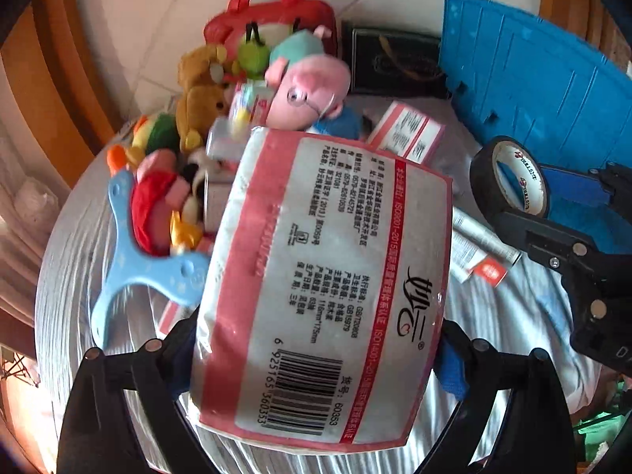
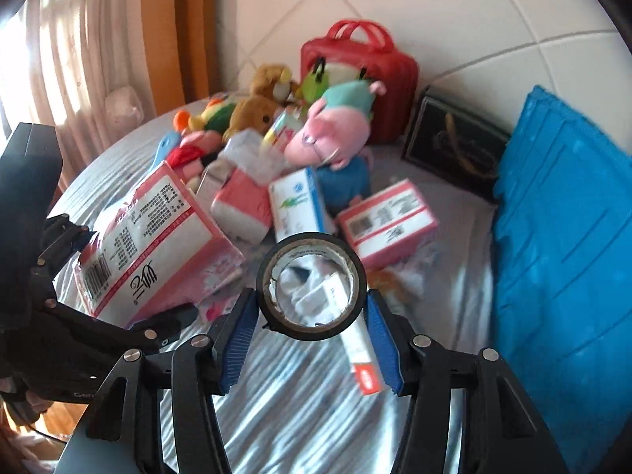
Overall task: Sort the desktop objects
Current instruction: 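Carry the tissue pack and tape roll into the blue crate and open both tools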
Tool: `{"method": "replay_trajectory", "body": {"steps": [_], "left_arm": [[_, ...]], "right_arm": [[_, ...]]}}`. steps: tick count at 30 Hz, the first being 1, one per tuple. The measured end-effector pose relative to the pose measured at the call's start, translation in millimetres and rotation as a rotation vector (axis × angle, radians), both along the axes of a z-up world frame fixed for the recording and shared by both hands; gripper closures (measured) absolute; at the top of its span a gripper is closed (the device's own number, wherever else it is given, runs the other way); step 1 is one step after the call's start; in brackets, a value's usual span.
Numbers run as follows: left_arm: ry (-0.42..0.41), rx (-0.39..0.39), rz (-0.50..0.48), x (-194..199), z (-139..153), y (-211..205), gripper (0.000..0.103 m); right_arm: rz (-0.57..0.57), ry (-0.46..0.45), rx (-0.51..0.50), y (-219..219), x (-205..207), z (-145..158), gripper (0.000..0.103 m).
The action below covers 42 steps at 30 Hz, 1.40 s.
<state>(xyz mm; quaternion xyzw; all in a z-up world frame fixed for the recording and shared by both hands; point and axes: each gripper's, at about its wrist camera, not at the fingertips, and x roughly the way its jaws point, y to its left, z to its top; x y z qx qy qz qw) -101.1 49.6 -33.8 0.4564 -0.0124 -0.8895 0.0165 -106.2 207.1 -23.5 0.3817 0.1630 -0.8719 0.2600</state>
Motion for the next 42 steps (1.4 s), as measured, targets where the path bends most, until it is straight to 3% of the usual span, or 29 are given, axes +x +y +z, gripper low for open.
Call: {"method": "replay_trajectory", "body": {"steps": [9, 10, 16, 20, 23, 29, 31, 36, 42], "left_arm": [[0.29, 0.031, -0.18, -38.1, 133.1, 102.1, 0.009], [0.306, 0.038, -0.198, -22.2, 141.4, 122.9, 0.009], [0.31, 0.111, -0.344, -61.0, 189.8, 211.0, 0.009], [0.272, 0.115, -0.424, -85.9, 208.1, 280.4, 0.009], [0.199, 0.099, -0.464, -112.9, 205.6, 328.8, 0.008], [-0.014, 0.018, -0.535, -157.9, 150.7, 410.5, 0.008], [-0.053, -0.003, -0.521, -178.2, 139.4, 428.3, 0.008], [-0.119, -0.033, -0.476, -222.5, 120.6, 455.7, 0.008], [-0.169, -0.051, -0.424, -259.1, 99.4, 455.6, 0.008]], "right_arm": [[-0.194, 0.243, -0.054, 103.4, 0.5, 152.6, 0.049], [-0.218, 0.262, -0.055, 120.0, -0.1, 164.0, 0.049], [-0.376, 0.312, 0.011, 214.8, -22.0, 206.7, 0.049], [-0.456, 0.259, 0.065, 277.6, -49.1, 205.5, 0.049], [-0.504, 0.185, 0.123, 321.4, -71.3, 193.7, 0.049], [-0.538, -0.001, 0.226, 384.0, -101.8, 135.5, 0.049], [-0.538, -0.041, 0.242, 395.7, -114.0, 121.1, 0.049], [-0.535, -0.128, 0.162, 422.9, -148.1, 107.8, 0.049], [-0.548, -0.218, 0.111, 437.3, -205.1, 83.4, 0.049]]}}
